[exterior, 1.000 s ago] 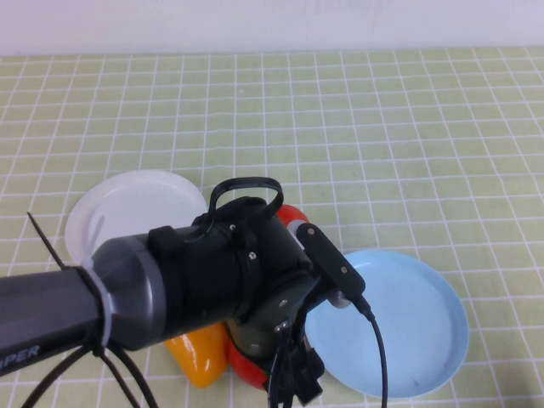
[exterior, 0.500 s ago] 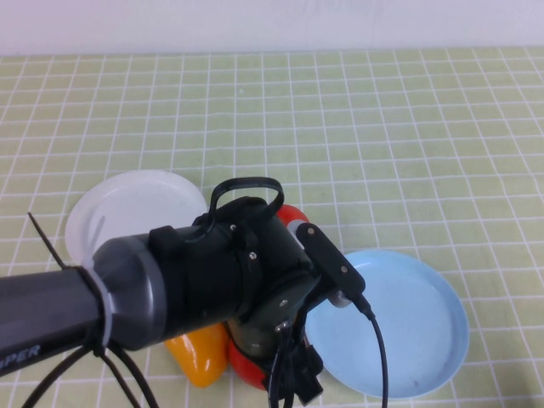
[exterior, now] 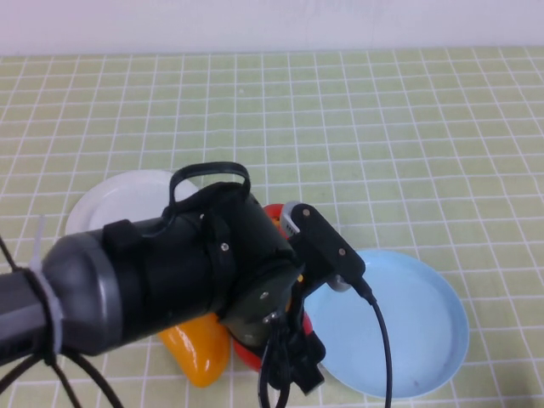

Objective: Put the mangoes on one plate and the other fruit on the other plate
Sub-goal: Put one type of fruit in the left plate

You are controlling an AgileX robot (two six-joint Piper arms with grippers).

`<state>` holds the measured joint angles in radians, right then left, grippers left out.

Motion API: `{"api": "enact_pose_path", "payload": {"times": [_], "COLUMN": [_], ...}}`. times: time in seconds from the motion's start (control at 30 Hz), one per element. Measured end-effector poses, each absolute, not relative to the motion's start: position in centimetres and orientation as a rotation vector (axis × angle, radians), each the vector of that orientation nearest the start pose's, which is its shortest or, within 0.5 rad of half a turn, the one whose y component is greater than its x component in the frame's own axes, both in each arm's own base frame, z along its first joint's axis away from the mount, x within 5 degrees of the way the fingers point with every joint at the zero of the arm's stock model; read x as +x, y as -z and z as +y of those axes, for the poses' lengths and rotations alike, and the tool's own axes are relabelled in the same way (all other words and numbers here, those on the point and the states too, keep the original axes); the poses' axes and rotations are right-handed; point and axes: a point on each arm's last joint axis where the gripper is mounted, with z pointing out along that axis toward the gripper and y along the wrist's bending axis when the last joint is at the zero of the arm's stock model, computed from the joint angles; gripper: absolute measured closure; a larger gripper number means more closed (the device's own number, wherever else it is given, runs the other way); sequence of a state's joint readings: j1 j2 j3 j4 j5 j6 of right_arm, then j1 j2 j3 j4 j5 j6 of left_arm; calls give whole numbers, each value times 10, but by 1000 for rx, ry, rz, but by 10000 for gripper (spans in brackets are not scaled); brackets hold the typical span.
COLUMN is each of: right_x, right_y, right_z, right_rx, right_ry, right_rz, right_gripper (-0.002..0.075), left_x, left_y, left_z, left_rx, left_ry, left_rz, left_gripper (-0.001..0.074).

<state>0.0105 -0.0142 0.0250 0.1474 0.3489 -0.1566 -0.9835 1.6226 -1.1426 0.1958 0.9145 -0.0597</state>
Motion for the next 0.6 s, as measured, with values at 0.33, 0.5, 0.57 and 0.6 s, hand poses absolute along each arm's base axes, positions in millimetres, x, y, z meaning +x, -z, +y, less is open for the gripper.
{"api": "enact_pose_path", "payload": {"times": [0.33, 0.5, 0.57, 0.6], "right_x": [53, 53, 53, 53], "right_y": [-174, -174, -174, -174], "right_z": [5, 5, 5, 5], "right_rx": [-61, -61, -61, -61], "right_ry": [-41, -41, -41, -41], "right_rz": [1839, 1839, 1839, 1839], "right_gripper": [742, 741, 741, 742], "left_x": [182, 202, 220, 228], "left_y": [-277, -301, -307, -308], "left_z": [-246, -225, -207, -198], "left_rx": [1327, 1203, 1095, 1042], "left_ry": [37, 36, 22, 14], "left_rz": [2395, 2390, 2410, 2422], "left_gripper": [209, 210, 210, 210]}}
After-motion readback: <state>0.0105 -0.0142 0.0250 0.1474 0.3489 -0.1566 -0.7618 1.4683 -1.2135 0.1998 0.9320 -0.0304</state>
